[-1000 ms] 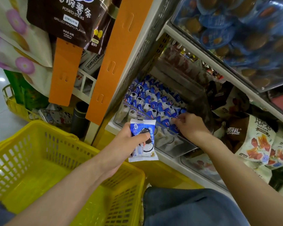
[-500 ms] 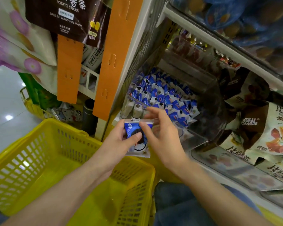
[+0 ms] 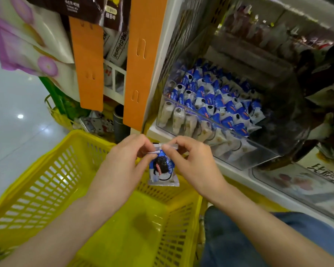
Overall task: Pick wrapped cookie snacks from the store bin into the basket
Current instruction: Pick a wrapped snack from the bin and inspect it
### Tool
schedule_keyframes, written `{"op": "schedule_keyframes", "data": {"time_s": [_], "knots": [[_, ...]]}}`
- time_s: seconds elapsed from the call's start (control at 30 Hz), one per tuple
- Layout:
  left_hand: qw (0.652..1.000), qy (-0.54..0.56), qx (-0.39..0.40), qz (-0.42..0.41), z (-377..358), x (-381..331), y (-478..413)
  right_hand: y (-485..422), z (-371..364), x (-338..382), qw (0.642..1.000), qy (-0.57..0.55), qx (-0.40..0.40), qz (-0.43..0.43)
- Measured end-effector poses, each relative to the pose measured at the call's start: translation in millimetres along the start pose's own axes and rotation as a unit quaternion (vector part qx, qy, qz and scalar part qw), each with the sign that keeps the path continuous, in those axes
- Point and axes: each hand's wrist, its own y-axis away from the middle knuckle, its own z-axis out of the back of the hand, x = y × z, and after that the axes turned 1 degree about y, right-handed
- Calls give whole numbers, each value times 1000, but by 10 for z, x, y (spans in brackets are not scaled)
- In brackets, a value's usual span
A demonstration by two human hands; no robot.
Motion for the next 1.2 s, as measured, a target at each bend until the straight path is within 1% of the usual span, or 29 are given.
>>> {"op": "schedule_keyframes", "data": {"time_s": [0.07, 0.13, 0.2, 0.27, 0.33, 0.4, 0.47, 0.5, 0.57, 0.63, 0.73, 0.8, 0.87, 0.93, 0.97, 1.07, 1.13, 1.2], "knots": [[998, -49, 15, -45, 30, -9, 79, 26, 1, -11, 1000, -14, 4, -10], [994, -74, 18, -81, 42, -30, 154, 59, -4, -10, 998, -45, 6, -34], [991, -88, 17, -98, 37, -38, 213, 102, -16, 3, 996, -65, 12, -53], [991, -81, 13, -101, 19, -23, 267, 146, -28, 31, 996, -77, 11, -50], [997, -25, 3, -75, -2, -10, 308, 175, -32, 57, 996, -80, 1, -34], [996, 82, -12, -10, -10, -24, 317, 197, -29, 84, 998, -66, -3, -15], [980, 178, -40, 73, -27, -29, 283, 221, -27, 115, 999, -33, -4, 22], [971, 208, -55, 107, -33, -19, 261, 238, -32, 131, 999, -15, -5, 49], [955, 252, -64, 146, -34, -6, 237, 261, -46, 154, 996, 4, -7, 87], [952, 271, -41, 137, -25, -21, 251, 261, -58, 154, 998, -14, -9, 69], [970, 225, -5, 94, -27, -30, 296, 225, -71, 128, 998, -68, 0, -13], [976, 204, -8, 81, -34, -25, 315, 206, -76, 113, 994, -101, 6, -45], [976, 202, -12, 75, -43, -23, 333, 195, -80, 99, 989, -133, 17, -65], [974, 215, 2, 77, -56, -36, 342, 193, -80, 69, 985, -151, 24, -81], [965, 244, 17, 91, -70, -45, 343, 196, -80, 49, 983, -157, 26, -86], [920, 347, 49, 176, -141, -58, 335, 248, -90, -36, 982, -161, 30, -89], [898, 368, 65, 231, -217, -46, 348, 316, -98, -118, 984, -150, 37, -86], [890, 367, 83, 257, -311, -30, 396, 402, -113, -218, 983, -152, 42, -92]]}}
